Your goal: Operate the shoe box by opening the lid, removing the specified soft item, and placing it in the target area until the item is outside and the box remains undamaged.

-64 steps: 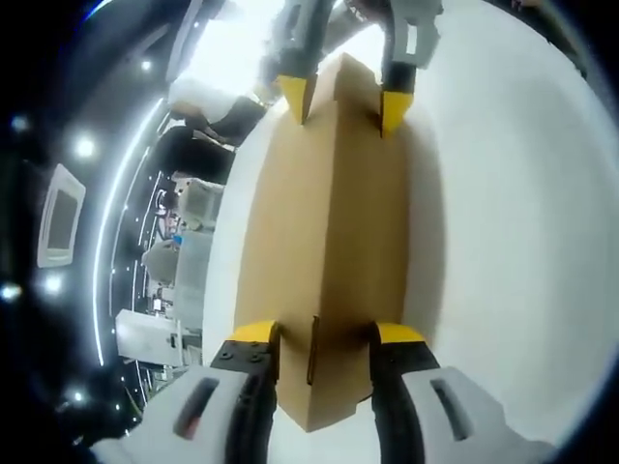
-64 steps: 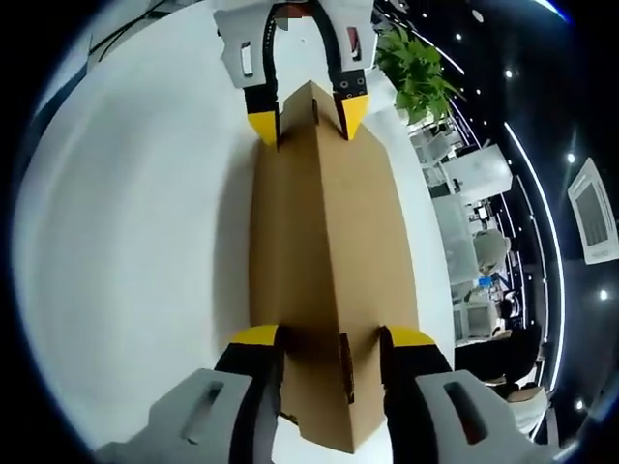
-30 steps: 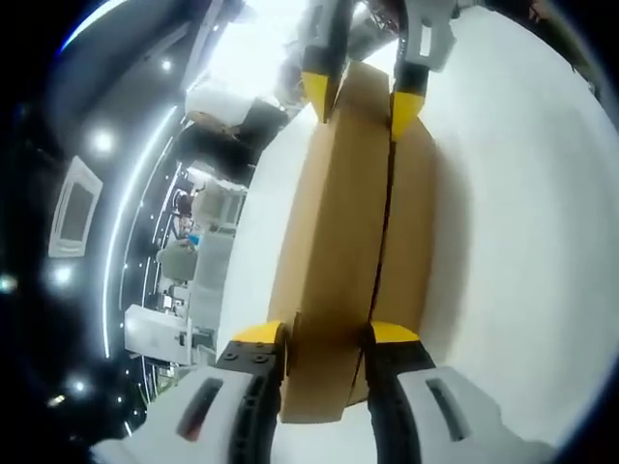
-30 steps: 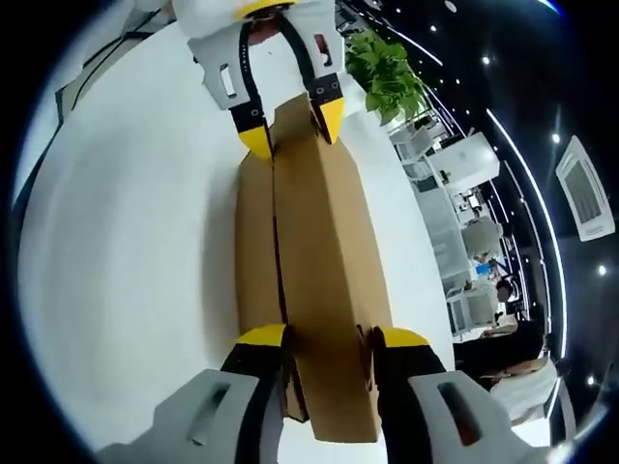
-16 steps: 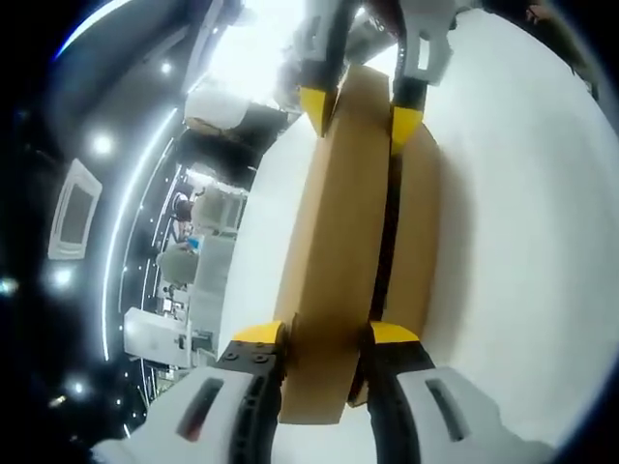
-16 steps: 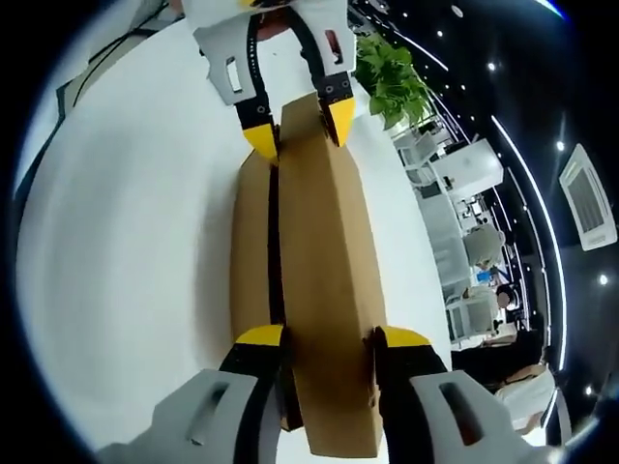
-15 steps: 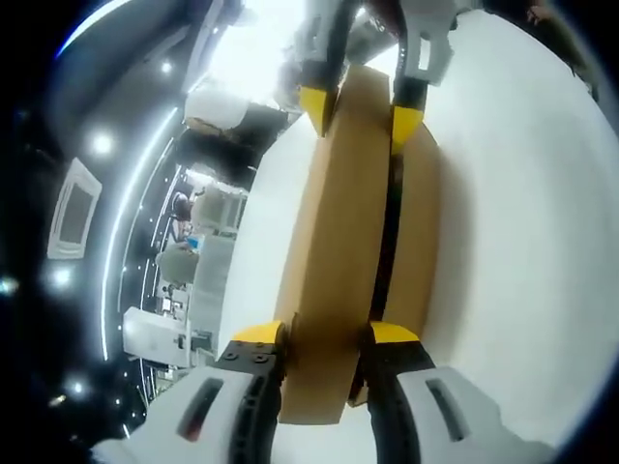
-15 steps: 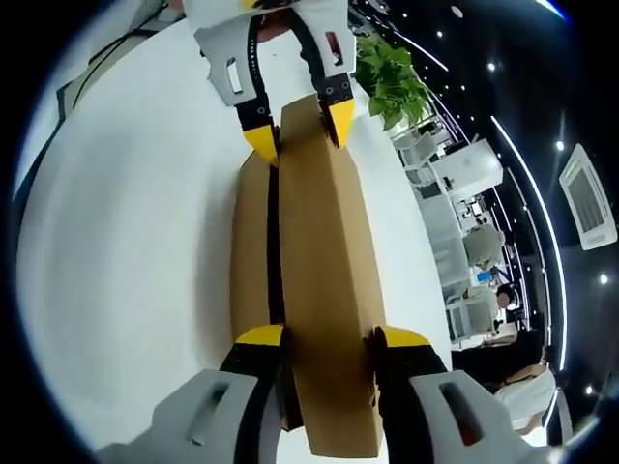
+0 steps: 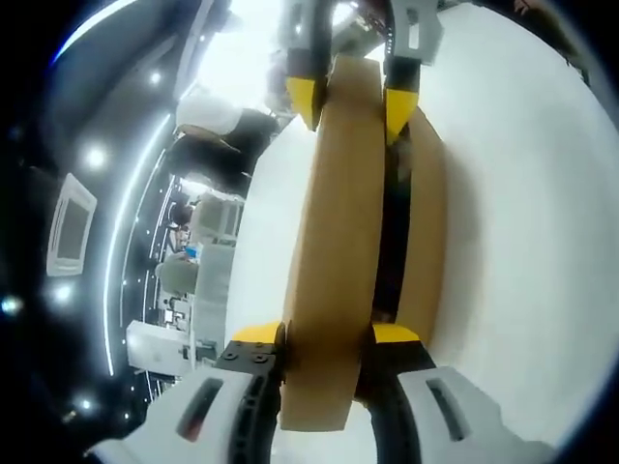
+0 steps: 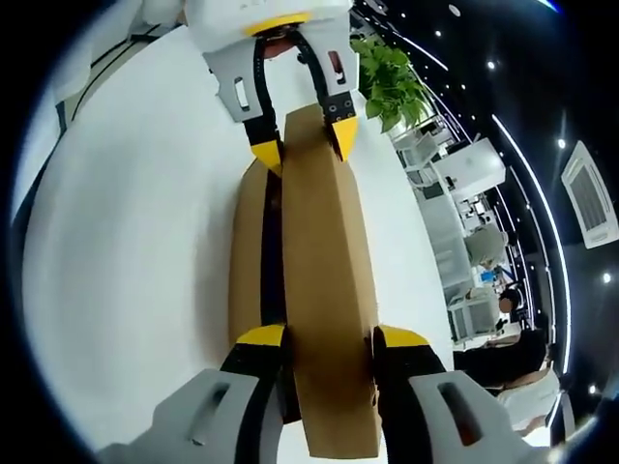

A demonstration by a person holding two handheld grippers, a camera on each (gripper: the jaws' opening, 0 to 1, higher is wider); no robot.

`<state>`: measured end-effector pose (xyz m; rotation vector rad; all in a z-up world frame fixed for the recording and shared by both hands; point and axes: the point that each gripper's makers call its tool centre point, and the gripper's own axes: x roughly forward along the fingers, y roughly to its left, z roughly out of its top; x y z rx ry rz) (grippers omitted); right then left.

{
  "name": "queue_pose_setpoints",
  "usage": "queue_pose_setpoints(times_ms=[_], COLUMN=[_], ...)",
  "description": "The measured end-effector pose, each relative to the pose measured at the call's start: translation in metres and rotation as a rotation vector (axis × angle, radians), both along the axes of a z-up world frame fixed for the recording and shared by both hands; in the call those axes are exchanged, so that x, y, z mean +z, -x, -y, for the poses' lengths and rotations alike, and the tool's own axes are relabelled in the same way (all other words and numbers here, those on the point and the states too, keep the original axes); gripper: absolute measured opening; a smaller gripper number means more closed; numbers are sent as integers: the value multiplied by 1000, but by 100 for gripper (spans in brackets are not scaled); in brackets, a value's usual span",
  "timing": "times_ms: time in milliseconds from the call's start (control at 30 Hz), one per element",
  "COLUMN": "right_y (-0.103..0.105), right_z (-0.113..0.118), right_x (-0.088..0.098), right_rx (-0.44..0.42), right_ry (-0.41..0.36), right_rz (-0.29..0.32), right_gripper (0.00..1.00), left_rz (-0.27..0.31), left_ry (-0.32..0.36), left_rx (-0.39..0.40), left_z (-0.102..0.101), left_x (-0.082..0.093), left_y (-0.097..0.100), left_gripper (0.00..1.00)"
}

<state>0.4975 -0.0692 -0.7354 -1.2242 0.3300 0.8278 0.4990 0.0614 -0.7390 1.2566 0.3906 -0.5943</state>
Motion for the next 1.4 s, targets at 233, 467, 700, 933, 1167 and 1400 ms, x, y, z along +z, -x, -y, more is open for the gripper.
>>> queue_pose_setpoints(times_ms=[233, 467, 700, 933, 1167, 1400], right_y=[-2, -2, -5, -9, -14, -24], right_z=[1, 1, 1, -1, 0, -1], right_x=[6, 9, 15, 23, 32, 48], right_rx=[-8, -5, 12, 30, 26, 26], right_ry=[4, 5, 13, -7, -21, -36], right_rz=[-18, -37, -61, -64, -46, -9], right_gripper=[33, 33, 33, 33, 32, 31], left_rz=[-13, -37, -49, -68, -55, -32], left_ry=[2, 7, 14, 35, 46, 52], left_rx=[14, 22, 16, 11, 2, 1], left_z=[2, 2, 0, 0, 2, 2], left_x=[6, 9, 14, 23, 32, 44], left_y=[-1, -1, -4, -10, -15, -27], left_gripper=[32, 32, 32, 33, 33, 33])
